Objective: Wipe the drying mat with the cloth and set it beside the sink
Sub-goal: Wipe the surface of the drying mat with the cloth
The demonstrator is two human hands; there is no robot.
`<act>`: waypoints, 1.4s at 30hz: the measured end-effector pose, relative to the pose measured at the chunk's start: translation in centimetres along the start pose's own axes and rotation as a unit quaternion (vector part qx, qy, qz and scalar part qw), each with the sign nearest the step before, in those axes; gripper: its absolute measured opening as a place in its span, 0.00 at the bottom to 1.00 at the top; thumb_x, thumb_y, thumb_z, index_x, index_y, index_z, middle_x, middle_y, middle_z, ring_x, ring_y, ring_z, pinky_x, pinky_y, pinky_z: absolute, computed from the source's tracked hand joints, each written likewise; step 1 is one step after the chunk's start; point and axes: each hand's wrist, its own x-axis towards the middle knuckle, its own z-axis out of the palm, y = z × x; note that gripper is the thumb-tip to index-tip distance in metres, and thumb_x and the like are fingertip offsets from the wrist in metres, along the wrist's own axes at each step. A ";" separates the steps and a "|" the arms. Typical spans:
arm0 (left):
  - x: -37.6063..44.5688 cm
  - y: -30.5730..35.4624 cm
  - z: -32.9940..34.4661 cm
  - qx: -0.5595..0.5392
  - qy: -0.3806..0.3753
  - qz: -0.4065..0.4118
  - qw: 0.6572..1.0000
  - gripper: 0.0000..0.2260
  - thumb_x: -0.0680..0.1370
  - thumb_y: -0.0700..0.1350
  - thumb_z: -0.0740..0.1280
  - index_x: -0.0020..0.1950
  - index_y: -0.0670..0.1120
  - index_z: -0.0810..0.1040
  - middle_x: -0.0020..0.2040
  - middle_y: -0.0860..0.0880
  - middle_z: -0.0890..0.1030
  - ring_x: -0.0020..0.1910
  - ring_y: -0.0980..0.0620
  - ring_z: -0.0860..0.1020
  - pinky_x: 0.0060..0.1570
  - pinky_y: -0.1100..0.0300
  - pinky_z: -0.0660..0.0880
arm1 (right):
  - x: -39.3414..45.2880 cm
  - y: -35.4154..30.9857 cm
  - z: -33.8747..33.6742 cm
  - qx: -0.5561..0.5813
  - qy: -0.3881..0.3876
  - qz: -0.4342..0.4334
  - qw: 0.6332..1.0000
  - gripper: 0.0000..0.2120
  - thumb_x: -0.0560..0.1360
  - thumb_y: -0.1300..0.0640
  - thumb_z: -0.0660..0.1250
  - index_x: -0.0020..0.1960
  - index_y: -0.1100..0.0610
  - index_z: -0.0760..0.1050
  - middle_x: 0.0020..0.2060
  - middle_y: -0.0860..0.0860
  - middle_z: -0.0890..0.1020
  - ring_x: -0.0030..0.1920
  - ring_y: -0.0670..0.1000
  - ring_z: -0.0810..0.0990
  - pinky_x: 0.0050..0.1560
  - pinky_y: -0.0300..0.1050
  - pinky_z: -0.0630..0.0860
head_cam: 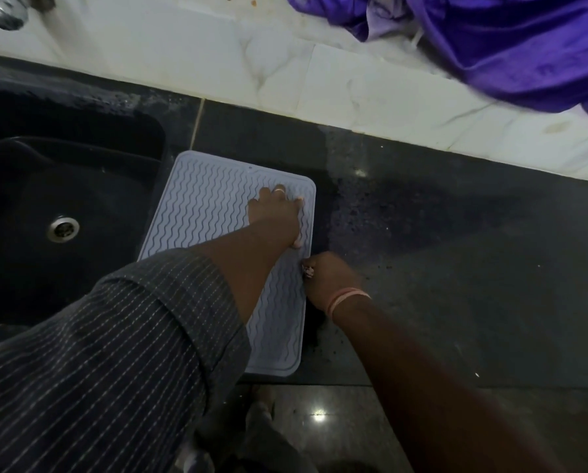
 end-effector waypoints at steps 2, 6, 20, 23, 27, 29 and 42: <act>-0.3 0.2 0.1 -0.009 0.008 -0.003 1.000 0.45 0.72 0.63 0.76 0.82 0.58 0.55 0.79 0.44 0.58 0.76 0.38 0.59 0.70 0.41 0.65 | -0.2 -0.4 -0.5 -0.037 0.009 -0.004 0.999 0.04 0.75 0.61 0.69 0.41 0.58 0.77 0.51 0.59 0.81 0.49 0.58 0.82 0.49 0.44 0.78; -1.9 0.7 1.6 -0.020 0.055 0.017 0.998 0.30 0.78 0.55 0.71 0.78 0.61 0.66 0.78 0.45 0.62 0.74 0.37 0.63 0.69 0.40 0.66 | 0.2 -0.7 -1.3 -0.081 0.022 -0.014 0.996 0.14 0.76 0.55 0.71 0.60 0.57 0.81 0.58 0.58 0.79 0.57 0.60 0.81 0.60 0.52 0.79; -1.5 0.1 3.0 -0.018 -0.028 0.042 0.999 0.34 0.84 0.55 0.63 0.84 0.60 0.48 0.85 0.47 0.43 0.83 0.37 0.44 0.79 0.37 0.54 | -7.1 -1.7 1.3 0.020 -0.034 0.057 0.998 0.08 0.79 0.62 0.66 0.53 0.65 0.82 0.47 0.57 0.83 0.45 0.54 0.81 0.46 0.43 0.77; -2.1 0.0 3.0 -0.036 -0.023 0.043 0.998 0.32 0.84 0.56 0.62 0.84 0.59 0.48 0.85 0.47 0.43 0.83 0.37 0.44 0.78 0.37 0.53 | -8.8 -1.7 2.5 0.042 -0.043 0.081 0.995 0.09 0.81 0.60 0.65 0.57 0.63 0.81 0.50 0.58 0.84 0.44 0.52 0.78 0.44 0.41 0.74; -2.6 -0.5 3.0 -0.053 -0.017 0.054 0.997 0.31 0.84 0.56 0.61 0.84 0.59 0.49 0.85 0.47 0.43 0.83 0.38 0.43 0.78 0.36 0.51 | -10.9 -1.8 4.1 0.035 -0.039 0.087 0.995 0.11 0.82 0.58 0.66 0.60 0.63 0.79 0.53 0.57 0.83 0.49 0.53 0.80 0.42 0.38 0.70; -2.8 -0.9 3.1 -0.067 -0.008 0.066 0.995 0.30 0.85 0.56 0.60 0.84 0.58 0.50 0.85 0.46 0.43 0.83 0.38 0.43 0.79 0.37 0.49 | -11.9 -1.6 4.7 0.048 -0.040 0.084 0.994 0.09 0.81 0.59 0.67 0.57 0.64 0.79 0.50 0.56 0.81 0.45 0.49 0.76 0.37 0.37 0.69; -11.9 -4.9 5.2 -0.096 0.006 0.116 0.989 0.32 0.79 0.59 0.70 0.81 0.55 0.65 0.82 0.46 0.57 0.81 0.40 0.53 0.77 0.41 0.58 | -14.5 -3.3 6.4 0.131 0.030 0.141 0.981 0.06 0.76 0.61 0.69 0.42 0.62 0.75 0.40 0.56 0.79 0.40 0.52 0.79 0.36 0.36 0.71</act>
